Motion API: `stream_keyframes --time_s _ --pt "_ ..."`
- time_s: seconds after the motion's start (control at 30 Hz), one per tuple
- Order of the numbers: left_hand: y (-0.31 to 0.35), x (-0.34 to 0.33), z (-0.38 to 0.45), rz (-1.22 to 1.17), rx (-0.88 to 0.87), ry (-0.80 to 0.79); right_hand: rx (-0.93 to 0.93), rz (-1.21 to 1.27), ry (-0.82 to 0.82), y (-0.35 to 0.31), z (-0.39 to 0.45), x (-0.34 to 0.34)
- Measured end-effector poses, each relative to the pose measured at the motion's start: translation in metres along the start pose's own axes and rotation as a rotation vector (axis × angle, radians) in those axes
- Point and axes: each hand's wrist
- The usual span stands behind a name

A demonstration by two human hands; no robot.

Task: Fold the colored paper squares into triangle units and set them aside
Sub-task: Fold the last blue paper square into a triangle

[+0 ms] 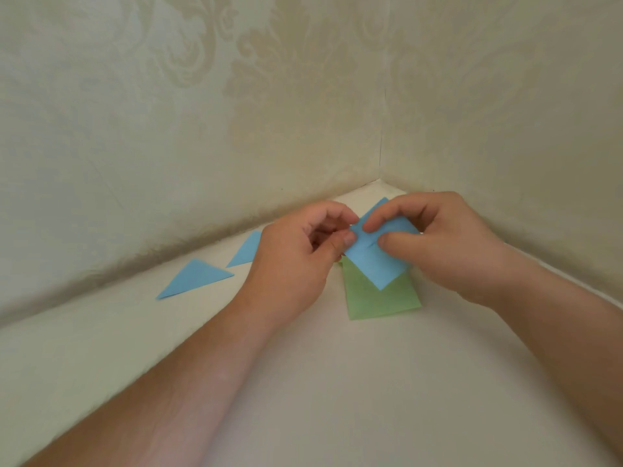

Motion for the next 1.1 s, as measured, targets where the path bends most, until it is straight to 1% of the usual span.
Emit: stream_keyframes --time_s 0.07,0.17,0.3,0.57,0.7,0.87,1.0,1.1 --pt "-0.0011 -0.0014 0.0004 0.002 -0.008 -0.007 -0.033 0.106 0.015 -0.0003 0.0012 -0.0002" --pt "0.0008 -0.0019 -0.0002 -0.104 0.033 -0.013 -0.031 0.141 0.077 0.0008 0.0028 -0.0011" --pt "0.0050 -0.0007 -0.0029 -0.186 0.096 -0.097 -0.073 0.183 0.126 -0.0007 0.0042 -0.0002" --pt "0.0061 0.0033 -0.0040 -0.134 0.060 -0.127 -0.162 0.271 0.130 -0.0048 0.0042 0.0011" --pt "0.0066 0.0035 -0.0049 -0.161 0.082 -0.138 -0.172 0.261 0.127 -0.0048 0.0041 0.0021" --pt "0.0064 0.0041 -0.0033 -0.162 0.102 -0.109 -0.131 0.206 0.146 -0.0049 0.0033 0.0006" --pt "0.0057 0.0066 -0.0009 -0.172 0.108 -0.075 -0.055 0.155 0.145 -0.0027 0.0025 0.0010" --pt "0.0055 0.0073 0.0002 -0.164 0.109 -0.083 0.011 0.033 0.133 -0.0007 0.0018 0.0003"
Point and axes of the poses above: each hand's wrist, its own z-axis towards the middle knuckle, its own x-axis out of the back of the hand, y = z × x
